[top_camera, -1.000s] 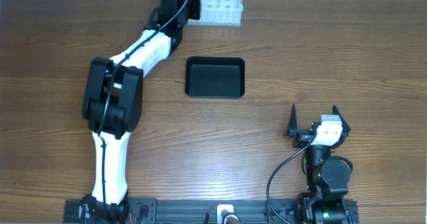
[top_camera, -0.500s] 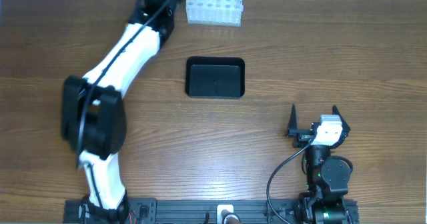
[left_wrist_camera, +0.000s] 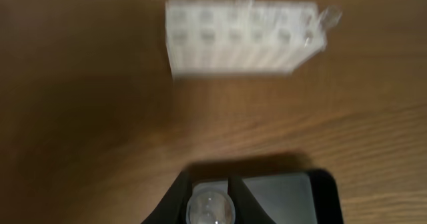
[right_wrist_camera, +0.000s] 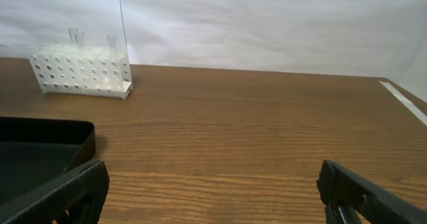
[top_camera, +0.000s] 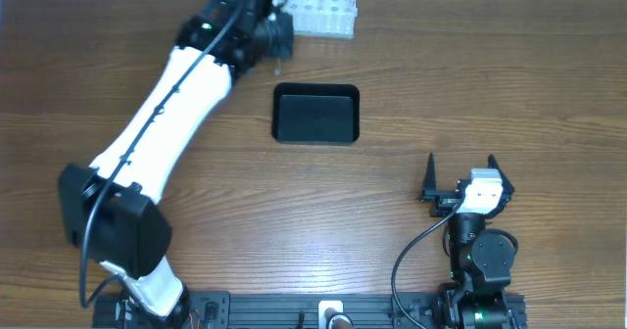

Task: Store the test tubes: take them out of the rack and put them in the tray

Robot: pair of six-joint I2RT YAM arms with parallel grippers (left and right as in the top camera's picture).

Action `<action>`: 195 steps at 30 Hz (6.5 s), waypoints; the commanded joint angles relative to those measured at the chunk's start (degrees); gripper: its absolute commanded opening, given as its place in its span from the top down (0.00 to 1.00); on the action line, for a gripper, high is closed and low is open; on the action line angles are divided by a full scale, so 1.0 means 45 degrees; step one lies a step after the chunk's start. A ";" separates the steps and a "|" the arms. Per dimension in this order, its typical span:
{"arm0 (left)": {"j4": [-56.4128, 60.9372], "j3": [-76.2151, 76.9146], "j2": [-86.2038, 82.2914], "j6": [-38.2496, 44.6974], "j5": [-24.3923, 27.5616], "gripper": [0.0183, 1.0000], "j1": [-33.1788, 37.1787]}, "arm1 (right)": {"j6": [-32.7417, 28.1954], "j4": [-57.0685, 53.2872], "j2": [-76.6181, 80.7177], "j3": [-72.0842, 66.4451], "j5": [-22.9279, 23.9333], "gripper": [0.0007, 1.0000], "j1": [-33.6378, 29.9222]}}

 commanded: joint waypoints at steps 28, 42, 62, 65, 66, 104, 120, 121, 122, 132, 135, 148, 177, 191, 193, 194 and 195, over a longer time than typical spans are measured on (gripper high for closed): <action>-0.1360 -0.0117 0.3483 -0.2035 -0.1671 0.97 -0.1229 | 0.0029 -0.0034 -0.0073 -0.0073 0.0102 0.01 -0.0068; -0.1554 -0.0131 0.3779 -0.2050 -0.1166 0.98 -0.1229 | 0.0029 -0.0034 -0.0073 -0.0073 0.0102 0.01 -0.0068; -0.1613 -0.0131 0.3439 -0.2317 -0.0937 0.57 -0.1229 | 0.0029 -0.0034 -0.0073 -0.0073 0.0102 0.01 -0.0068; -0.1603 -0.0131 0.2618 -0.2312 -0.1122 0.52 -0.1190 | 0.0029 -0.0034 -0.0073 -0.0073 0.0102 0.01 -0.0068; -0.1443 -0.0126 0.2079 -0.2317 -0.1515 0.52 -0.1127 | 0.0029 -0.0034 -0.0073 -0.0073 0.0102 0.01 -0.0068; 0.8859 -0.0126 0.4308 0.3138 -0.0121 0.00 0.1185 | 0.0029 -0.0034 -0.0073 -0.0073 0.0102 0.01 -0.0068; 0.9734 -0.0126 0.5013 0.3419 0.0500 0.00 0.1180 | 0.0029 -0.0034 -0.0073 -0.0073 0.0102 0.01 -0.0068; 0.9850 -0.0121 0.5095 0.3419 0.0573 0.00 0.1180 | 0.0029 -0.0034 -0.0073 -0.0073 0.0102 0.01 -0.0068; 0.9928 -0.0117 0.5144 0.3419 0.0646 0.00 0.1180 | 0.0029 -0.0034 -0.0073 -0.0073 0.0102 0.01 -0.0068; 1.0336 -0.0112 0.5251 0.3415 0.0733 0.00 0.1175 | 0.0029 -0.0034 -0.0073 -0.0073 0.0102 0.01 -0.0068; 1.0477 -0.0112 0.5299 0.3419 0.0733 0.00 0.1166 | 0.0029 -0.0034 -0.0073 -0.0073 0.0102 0.01 -0.0068; 1.1477 0.0000 0.5911 0.3415 0.1117 0.00 0.1166 | 0.0029 -0.0034 -0.0073 -0.0073 0.0102 0.01 -0.0068; 1.2366 0.0316 0.6222 0.3852 0.1205 0.03 0.0850 | 0.0029 -0.0034 -0.0073 -0.0073 0.0102 0.01 -0.0068; 1.2478 0.0316 0.6295 0.3905 0.1209 0.16 0.0845 | 0.0029 -0.0034 -0.0073 -0.0073 0.0102 0.01 -0.0068; 1.2483 0.0316 0.6295 0.3900 0.1209 0.19 0.0860 | 0.0029 -0.0034 -0.0073 -0.0073 0.0102 0.01 -0.0068; 1.2483 0.0316 0.6300 0.3900 0.1214 0.19 0.0869 | 0.0029 -0.0034 -0.0073 -0.0073 0.0102 0.01 -0.0068; 1.2492 0.0316 0.6309 0.3900 0.1209 0.20 0.0874 | 0.0029 -0.0034 -0.0073 -0.0073 0.0102 0.01 -0.0068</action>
